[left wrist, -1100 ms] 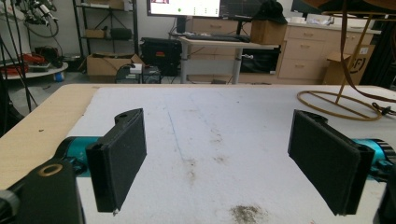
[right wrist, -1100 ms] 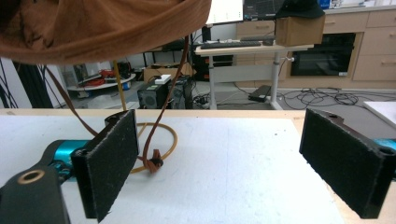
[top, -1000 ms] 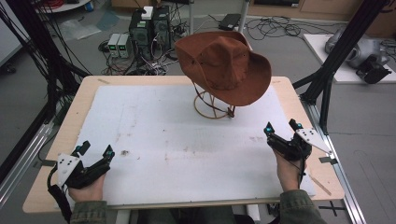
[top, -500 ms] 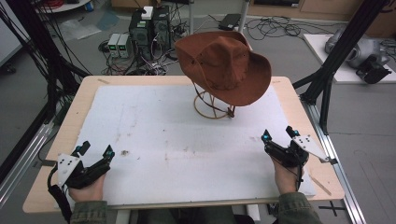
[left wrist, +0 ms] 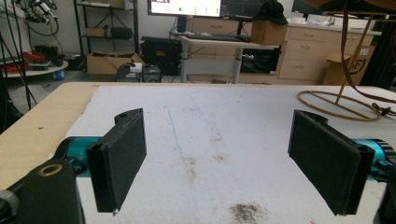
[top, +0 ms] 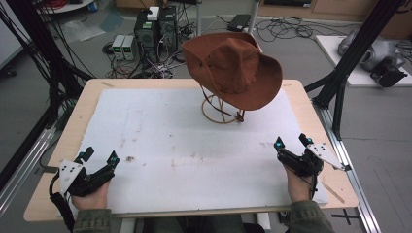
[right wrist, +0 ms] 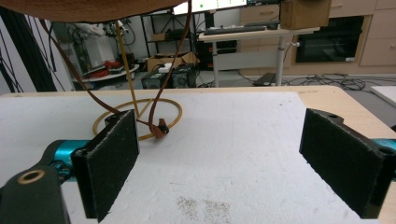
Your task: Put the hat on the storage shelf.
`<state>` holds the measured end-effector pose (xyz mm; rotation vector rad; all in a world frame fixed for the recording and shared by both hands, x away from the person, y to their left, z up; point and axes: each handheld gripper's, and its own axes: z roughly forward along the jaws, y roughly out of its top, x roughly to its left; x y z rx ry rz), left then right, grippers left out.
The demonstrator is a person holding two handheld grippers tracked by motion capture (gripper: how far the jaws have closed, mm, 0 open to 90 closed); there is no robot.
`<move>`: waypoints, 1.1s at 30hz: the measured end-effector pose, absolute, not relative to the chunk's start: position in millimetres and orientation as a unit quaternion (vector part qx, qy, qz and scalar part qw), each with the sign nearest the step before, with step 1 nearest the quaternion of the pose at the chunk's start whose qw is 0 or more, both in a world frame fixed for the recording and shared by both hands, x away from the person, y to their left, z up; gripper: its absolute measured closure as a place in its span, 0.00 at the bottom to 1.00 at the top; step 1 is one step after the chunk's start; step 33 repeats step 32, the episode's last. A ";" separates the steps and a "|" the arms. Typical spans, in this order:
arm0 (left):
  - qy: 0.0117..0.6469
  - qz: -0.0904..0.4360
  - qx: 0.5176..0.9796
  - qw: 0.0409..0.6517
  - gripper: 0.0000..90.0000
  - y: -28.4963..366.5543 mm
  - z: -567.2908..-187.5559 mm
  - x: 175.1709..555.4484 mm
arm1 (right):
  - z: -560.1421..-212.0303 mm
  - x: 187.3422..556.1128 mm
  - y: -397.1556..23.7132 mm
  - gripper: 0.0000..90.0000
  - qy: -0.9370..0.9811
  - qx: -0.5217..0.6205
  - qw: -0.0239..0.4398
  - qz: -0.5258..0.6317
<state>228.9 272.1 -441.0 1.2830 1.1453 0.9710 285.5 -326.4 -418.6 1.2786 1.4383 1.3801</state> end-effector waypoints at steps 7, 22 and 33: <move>0.487 0.408 0.539 0.553 0.22 272.7 -441.6 229.4 | -420.6 285.4 -329.8 0.12 0.563 0.506 0.372 0.537; 0.491 0.404 0.540 0.552 0.22 273.2 -442.8 231.1 | -425.4 287.8 -326.3 0.13 0.580 0.506 0.362 0.527; 0.493 0.403 0.538 0.553 0.22 276.1 -443.4 231.7 | -426.5 288.5 -326.1 0.13 0.580 0.512 0.353 0.527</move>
